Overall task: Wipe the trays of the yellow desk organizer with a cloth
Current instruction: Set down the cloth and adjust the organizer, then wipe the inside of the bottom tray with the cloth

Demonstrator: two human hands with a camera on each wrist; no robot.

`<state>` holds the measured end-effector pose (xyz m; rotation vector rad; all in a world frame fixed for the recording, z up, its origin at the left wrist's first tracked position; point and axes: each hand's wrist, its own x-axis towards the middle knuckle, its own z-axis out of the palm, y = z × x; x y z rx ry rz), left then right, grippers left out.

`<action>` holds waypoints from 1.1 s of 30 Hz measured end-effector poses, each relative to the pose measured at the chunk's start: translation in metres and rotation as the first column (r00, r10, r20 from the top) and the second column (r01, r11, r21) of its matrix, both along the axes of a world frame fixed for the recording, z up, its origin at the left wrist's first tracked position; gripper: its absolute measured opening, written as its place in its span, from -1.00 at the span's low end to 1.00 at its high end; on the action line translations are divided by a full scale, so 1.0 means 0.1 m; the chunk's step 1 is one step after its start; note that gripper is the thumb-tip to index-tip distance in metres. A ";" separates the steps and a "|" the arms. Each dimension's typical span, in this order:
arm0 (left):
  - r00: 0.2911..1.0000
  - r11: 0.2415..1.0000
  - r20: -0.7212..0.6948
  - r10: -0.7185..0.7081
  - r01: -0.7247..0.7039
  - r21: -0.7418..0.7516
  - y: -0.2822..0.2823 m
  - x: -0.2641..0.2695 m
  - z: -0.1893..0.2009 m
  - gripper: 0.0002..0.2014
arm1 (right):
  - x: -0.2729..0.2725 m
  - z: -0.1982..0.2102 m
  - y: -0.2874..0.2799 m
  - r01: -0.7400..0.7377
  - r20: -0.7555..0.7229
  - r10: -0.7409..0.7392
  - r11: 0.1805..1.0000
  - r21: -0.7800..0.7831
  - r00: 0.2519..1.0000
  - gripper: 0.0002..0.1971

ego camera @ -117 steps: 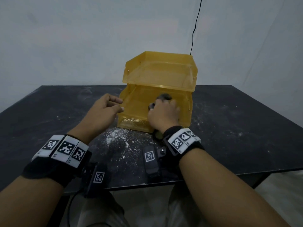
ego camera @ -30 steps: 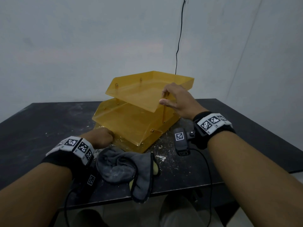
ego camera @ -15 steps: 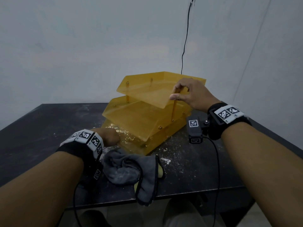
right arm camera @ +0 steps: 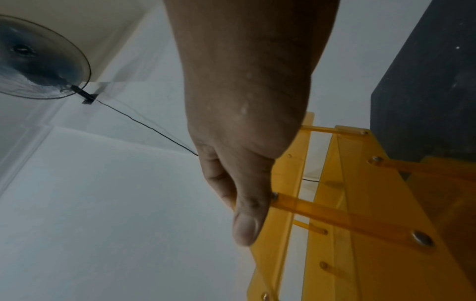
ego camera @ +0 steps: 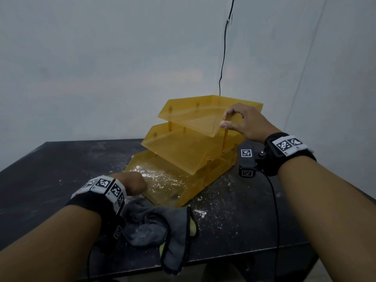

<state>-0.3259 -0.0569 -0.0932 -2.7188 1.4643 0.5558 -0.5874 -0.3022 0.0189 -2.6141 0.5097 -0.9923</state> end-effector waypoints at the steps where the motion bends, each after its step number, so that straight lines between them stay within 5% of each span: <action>1: 1.000 1.000 -0.019 -0.001 0.001 -0.022 0.02 -0.02 0.02 -0.64 | 0.00 -0.03 0.03 0.023 0.027 -0.023 1.000 0.020 0.999 -0.75; 5: 0.981 0.948 -0.191 -0.023 -0.040 -0.316 0.25 -0.09 0.10 -0.77 | 0.05 -0.30 0.41 0.227 0.284 -0.177 0.962 -0.154 0.942 -0.80; 7: 0.955 0.914 -0.281 -0.099 -0.025 -0.406 0.40 -0.17 0.18 -0.74 | 0.14 -0.48 0.78 0.154 0.298 -0.081 0.961 -0.231 0.951 -0.89; 9: 0.945 0.934 -0.276 -0.177 0.072 -0.351 0.48 -0.23 0.23 -0.81 | 0.21 -0.64 1.17 -0.081 0.037 0.086 0.989 -0.122 0.996 -0.95; 12: 0.948 0.940 -0.193 -0.254 0.194 -0.280 0.52 -0.29 0.23 -0.92 | 0.31 -0.87 1.56 -0.205 -0.377 0.247 0.968 0.147 0.893 -0.88; 16: 0.939 0.904 -0.144 -0.314 0.249 -0.347 0.56 -0.33 0.23 -0.94 | 0.37 -1.02 1.74 -0.105 -0.438 0.156 0.985 0.139 0.885 -0.63; 20: 0.827 0.800 -0.404 -0.390 0.087 -0.594 0.66 -0.33 0.29 -0.88 | 0.44 -1.06 1.84 -0.083 -0.515 0.227 0.954 0.288 0.827 -0.51; 23: 0.709 0.727 -0.517 -0.480 -0.009 -0.687 0.76 -0.35 0.42 -0.85 | 0.46 -1.08 1.84 -0.127 -0.395 0.368 0.847 0.517 0.842 -0.58; 26: 0.664 0.667 -0.520 -0.538 -0.043 -0.744 0.81 -0.35 0.51 -0.84 | 0.43 -1.06 1.84 -0.212 -0.167 0.447 0.679 0.703 0.879 -0.65; 28: 0.651 0.668 -0.533 -0.541 -0.052 -0.742 0.85 -0.32 0.53 -0.82 | 0.42 -1.05 1.86 -0.237 -0.015 0.446 0.503 0.831 0.895 -0.82; 29: 0.659 0.690 -0.540 -0.523 -0.044 -0.723 0.85 -0.29 0.52 -0.79 | 0.42 -1.04 1.87 -0.226 0.001 0.424 0.480 0.848 0.906 -0.84; 33: 0.792 0.854 -0.487 -0.367 0.079 -0.515 0.81 -0.21 0.50 -0.47 | 0.40 -1.07 1.84 -0.090 -0.102 0.224 0.710 0.699 0.969 -0.64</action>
